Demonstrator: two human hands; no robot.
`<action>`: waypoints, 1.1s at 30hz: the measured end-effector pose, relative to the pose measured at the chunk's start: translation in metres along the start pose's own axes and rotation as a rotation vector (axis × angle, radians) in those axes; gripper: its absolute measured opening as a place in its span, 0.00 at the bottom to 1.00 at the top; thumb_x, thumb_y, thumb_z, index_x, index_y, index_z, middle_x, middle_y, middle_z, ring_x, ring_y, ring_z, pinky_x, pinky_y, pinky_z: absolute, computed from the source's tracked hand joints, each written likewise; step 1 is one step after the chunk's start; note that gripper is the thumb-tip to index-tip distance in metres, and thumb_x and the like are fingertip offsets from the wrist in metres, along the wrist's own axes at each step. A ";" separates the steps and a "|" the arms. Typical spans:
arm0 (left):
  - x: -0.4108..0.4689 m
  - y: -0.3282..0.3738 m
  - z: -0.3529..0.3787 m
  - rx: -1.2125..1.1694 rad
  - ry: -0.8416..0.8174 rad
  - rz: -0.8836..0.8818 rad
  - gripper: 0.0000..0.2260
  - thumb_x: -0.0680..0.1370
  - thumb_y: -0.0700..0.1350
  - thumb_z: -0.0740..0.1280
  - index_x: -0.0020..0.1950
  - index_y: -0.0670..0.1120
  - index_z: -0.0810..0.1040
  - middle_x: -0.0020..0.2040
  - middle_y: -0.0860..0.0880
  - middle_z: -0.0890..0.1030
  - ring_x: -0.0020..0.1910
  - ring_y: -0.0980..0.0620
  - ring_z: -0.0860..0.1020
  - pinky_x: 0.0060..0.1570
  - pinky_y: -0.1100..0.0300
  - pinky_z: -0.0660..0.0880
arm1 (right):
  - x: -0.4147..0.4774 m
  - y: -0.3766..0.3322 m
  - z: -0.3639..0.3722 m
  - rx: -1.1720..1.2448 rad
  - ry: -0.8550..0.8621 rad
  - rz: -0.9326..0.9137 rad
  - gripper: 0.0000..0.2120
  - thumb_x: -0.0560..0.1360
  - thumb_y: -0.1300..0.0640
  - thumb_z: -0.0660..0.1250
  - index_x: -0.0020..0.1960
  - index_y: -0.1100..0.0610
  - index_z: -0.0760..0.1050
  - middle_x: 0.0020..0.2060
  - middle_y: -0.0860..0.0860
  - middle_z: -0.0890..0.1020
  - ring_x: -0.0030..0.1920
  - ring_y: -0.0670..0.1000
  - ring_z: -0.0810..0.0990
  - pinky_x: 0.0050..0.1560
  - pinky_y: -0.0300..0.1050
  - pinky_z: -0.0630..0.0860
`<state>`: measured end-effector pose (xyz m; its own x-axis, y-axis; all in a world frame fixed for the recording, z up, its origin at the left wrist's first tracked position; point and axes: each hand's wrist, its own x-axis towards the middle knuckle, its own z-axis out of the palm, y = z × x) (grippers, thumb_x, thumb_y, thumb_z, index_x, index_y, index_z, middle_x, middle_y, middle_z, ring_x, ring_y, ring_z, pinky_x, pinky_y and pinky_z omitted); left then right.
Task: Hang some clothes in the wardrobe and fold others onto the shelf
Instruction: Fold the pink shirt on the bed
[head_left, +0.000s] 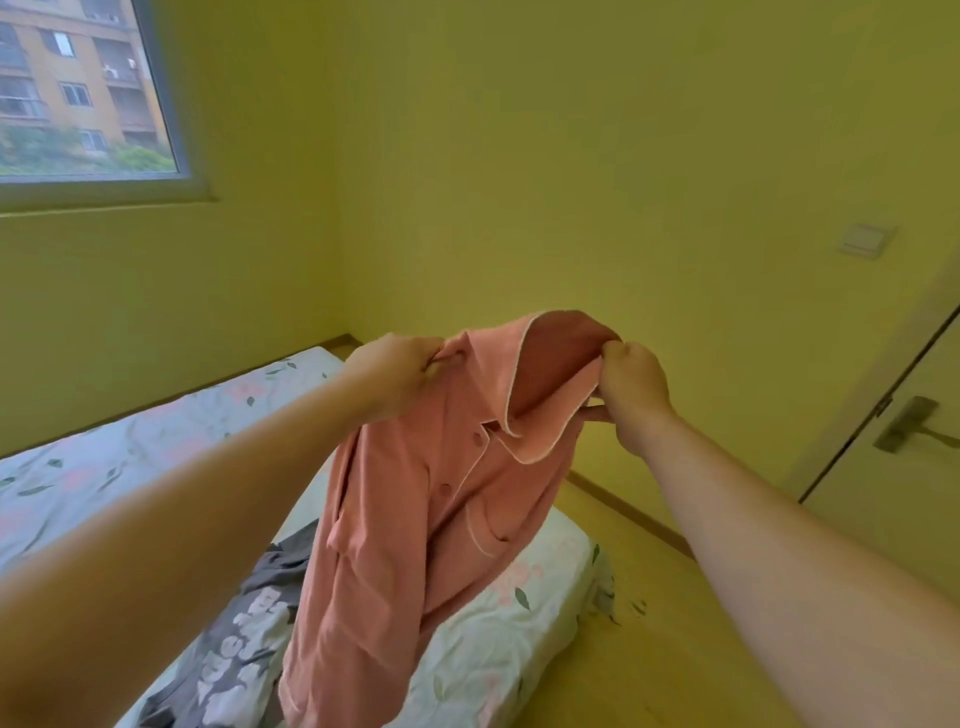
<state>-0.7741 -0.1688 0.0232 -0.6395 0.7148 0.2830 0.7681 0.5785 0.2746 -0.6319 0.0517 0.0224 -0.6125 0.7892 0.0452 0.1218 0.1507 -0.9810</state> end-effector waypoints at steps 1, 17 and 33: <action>0.000 -0.001 0.001 0.004 0.001 -0.006 0.13 0.84 0.55 0.55 0.53 0.52 0.77 0.40 0.51 0.77 0.41 0.46 0.77 0.36 0.56 0.69 | 0.002 0.002 0.001 0.013 -0.031 0.006 0.15 0.78 0.54 0.53 0.53 0.61 0.74 0.50 0.61 0.79 0.48 0.61 0.81 0.30 0.53 0.81; 0.004 -0.021 -0.006 -0.150 0.198 0.023 0.15 0.82 0.57 0.60 0.50 0.48 0.80 0.43 0.49 0.79 0.43 0.46 0.77 0.44 0.49 0.76 | -0.017 0.020 0.020 -0.412 -0.551 -0.191 0.32 0.68 0.67 0.72 0.66 0.49 0.65 0.51 0.47 0.79 0.48 0.45 0.79 0.47 0.44 0.79; -0.034 -0.049 -0.021 0.017 -0.198 -0.152 0.03 0.71 0.38 0.62 0.38 0.43 0.75 0.37 0.49 0.77 0.38 0.48 0.73 0.38 0.55 0.71 | -0.021 0.022 0.002 -0.237 -0.644 -0.171 0.25 0.69 0.75 0.67 0.58 0.50 0.79 0.48 0.45 0.84 0.48 0.45 0.82 0.40 0.36 0.76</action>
<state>-0.7906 -0.2300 0.0198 -0.7302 0.6811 0.0539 0.6651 0.6904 0.2846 -0.6178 0.0375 -0.0009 -0.9696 0.2447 0.0026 0.1047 0.4247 -0.8993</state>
